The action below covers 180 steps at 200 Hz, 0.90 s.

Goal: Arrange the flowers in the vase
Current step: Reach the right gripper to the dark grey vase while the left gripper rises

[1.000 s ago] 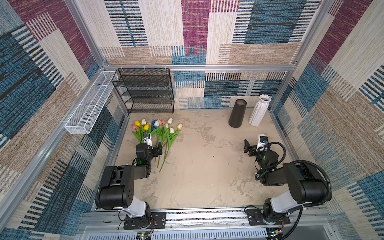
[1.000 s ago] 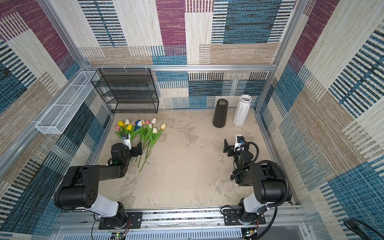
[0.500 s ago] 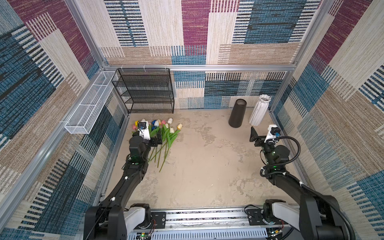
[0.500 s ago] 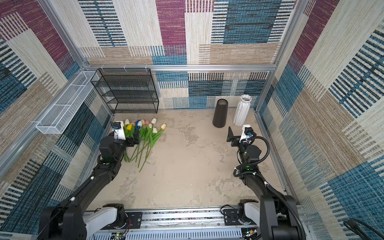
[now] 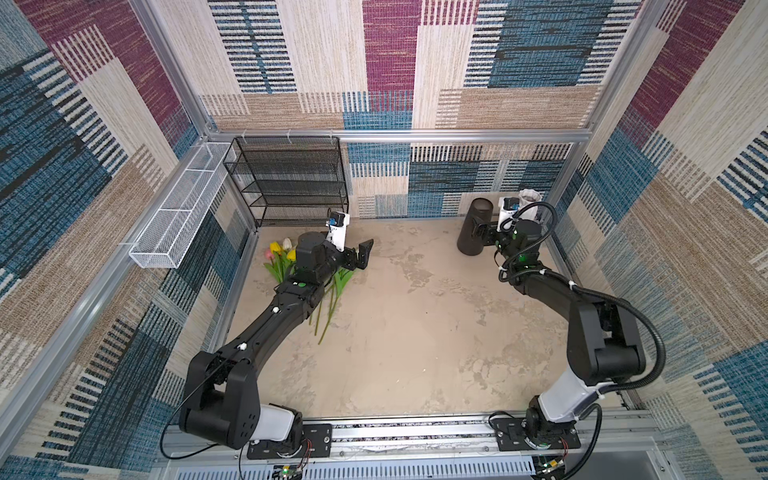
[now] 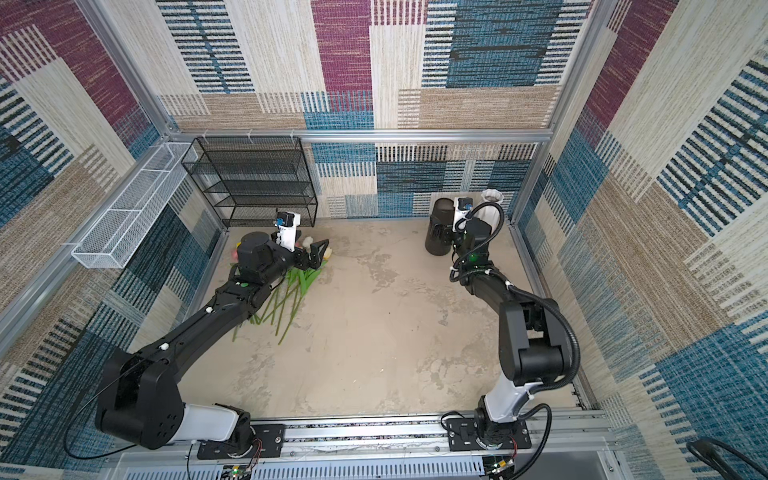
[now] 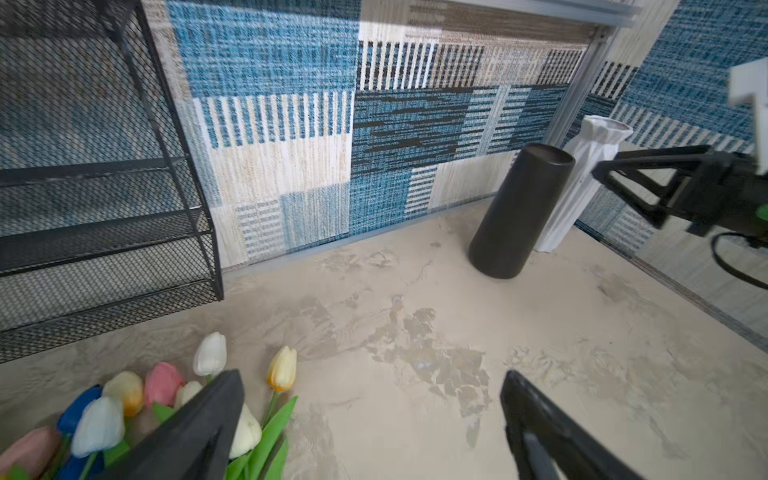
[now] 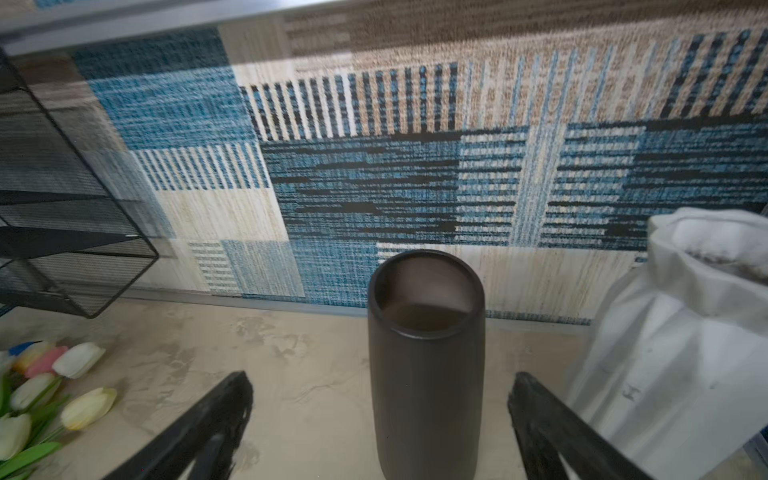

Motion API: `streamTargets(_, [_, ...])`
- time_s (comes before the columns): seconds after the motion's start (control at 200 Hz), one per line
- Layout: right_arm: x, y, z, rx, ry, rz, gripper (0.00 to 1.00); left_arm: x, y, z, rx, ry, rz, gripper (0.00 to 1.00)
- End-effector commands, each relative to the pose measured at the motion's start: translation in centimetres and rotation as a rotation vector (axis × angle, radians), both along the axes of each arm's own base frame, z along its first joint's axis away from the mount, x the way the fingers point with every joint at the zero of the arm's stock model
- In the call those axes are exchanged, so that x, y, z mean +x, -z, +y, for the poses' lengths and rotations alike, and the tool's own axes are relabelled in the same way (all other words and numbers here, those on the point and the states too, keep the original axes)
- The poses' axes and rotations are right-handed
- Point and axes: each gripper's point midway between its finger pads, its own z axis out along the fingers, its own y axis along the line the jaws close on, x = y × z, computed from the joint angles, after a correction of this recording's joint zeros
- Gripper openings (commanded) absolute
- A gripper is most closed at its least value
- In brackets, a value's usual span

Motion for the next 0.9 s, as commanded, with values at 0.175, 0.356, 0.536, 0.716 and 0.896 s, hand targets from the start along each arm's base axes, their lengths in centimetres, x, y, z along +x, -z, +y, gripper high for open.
streamTargets(0.175, [4.9,4.3,-2.1,-0.016,0.143,0.104,1.00,-1.0,0.0,0.1,0.000,0.006,-0.052,0.99])
streamTargets(0.356, [6.2,5.1,-2.0,-0.036,0.139,0.087,1.00,-1.5,0.1,0.5,0.016,0.000,-0.061,0.99])
streamTargets(0.536, [7.8,5.1,-1.9,-0.084,0.130,0.046,1.00,-1.6,-0.1,0.5,0.009,-0.001,-0.065,0.99])
streamTargets(0.716, [9.3,4.8,-1.8,-0.119,0.132,0.005,1.00,-2.0,-0.2,0.7,0.007,-0.008,-0.066,0.99])
streamTargets(0.896, [10.7,5.0,-1.7,-0.136,0.118,-0.010,1.00,-2.2,-0.6,1.2,0.017,-0.029,-0.074,0.99])
